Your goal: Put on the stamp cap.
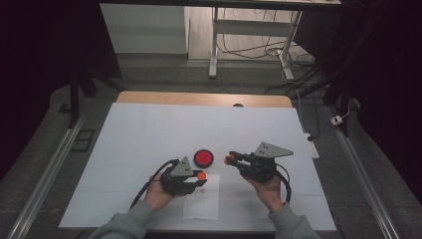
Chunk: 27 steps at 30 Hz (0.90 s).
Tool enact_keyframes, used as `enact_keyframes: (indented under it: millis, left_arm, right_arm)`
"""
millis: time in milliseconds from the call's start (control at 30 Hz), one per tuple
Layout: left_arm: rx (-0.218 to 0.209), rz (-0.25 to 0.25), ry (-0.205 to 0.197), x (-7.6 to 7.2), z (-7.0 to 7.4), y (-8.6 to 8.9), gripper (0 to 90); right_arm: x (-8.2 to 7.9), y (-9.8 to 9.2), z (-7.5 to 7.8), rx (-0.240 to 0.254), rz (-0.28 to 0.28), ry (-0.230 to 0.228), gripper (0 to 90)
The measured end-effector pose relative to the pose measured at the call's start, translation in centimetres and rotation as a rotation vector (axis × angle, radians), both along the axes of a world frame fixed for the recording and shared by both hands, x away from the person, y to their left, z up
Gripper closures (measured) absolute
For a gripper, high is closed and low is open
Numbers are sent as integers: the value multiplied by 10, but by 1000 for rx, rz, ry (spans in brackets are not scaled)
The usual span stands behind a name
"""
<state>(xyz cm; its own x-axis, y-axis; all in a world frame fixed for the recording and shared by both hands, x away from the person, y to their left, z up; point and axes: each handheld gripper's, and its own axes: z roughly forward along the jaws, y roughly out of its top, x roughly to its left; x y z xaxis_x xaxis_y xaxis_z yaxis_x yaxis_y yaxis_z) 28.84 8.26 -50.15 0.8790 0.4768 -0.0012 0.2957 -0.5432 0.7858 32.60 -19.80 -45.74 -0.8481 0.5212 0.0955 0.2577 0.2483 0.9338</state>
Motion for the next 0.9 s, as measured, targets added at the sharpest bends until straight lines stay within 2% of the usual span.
enact_keyframes:
  millis: [900]
  left_arm:
    - [11,7,7,3,-4,-5,643]
  right_arm:
    - [-3,8,-2,-3,31,8,716]
